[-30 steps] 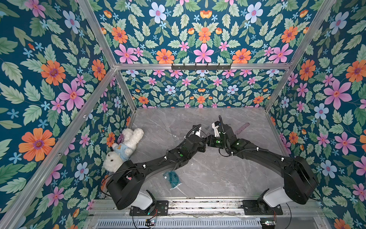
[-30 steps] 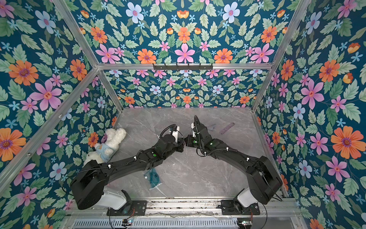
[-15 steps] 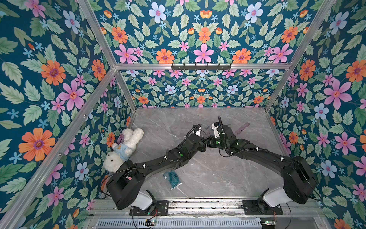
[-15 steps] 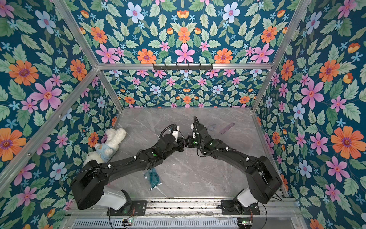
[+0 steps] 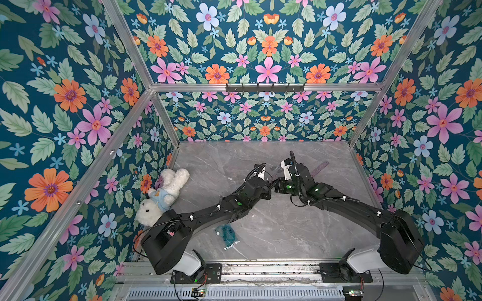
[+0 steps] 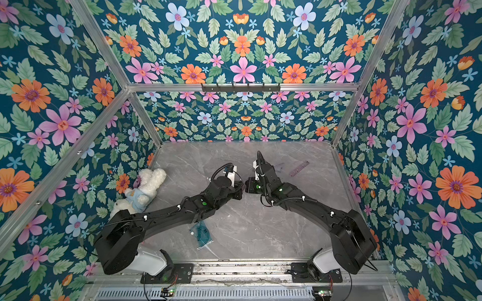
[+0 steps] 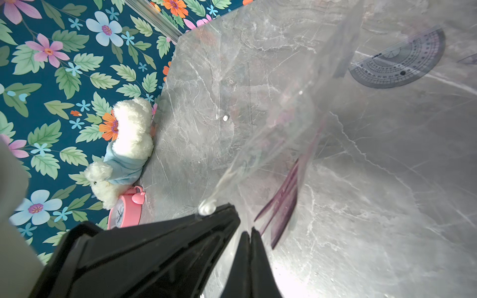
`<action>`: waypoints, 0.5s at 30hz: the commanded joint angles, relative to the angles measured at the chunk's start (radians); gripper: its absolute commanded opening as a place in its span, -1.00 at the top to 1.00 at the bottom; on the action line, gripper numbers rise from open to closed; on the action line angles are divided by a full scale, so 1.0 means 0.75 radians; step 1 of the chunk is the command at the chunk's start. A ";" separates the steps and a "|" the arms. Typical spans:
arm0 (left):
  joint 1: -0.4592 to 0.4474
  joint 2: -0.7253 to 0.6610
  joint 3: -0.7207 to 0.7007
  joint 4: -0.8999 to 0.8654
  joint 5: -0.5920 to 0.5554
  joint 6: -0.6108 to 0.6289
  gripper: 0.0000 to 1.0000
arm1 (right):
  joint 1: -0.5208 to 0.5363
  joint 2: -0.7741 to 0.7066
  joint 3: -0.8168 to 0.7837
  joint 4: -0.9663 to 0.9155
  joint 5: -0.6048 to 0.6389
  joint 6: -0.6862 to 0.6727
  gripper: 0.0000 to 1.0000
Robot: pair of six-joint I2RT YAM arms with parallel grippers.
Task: Open the ruler set and take out the ruler
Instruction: Take out the ruler from the ruler set bag.
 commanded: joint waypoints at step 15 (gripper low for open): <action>-0.049 0.017 0.068 -0.026 -0.100 0.103 1.00 | 0.003 0.061 0.080 -0.065 0.025 -0.003 0.35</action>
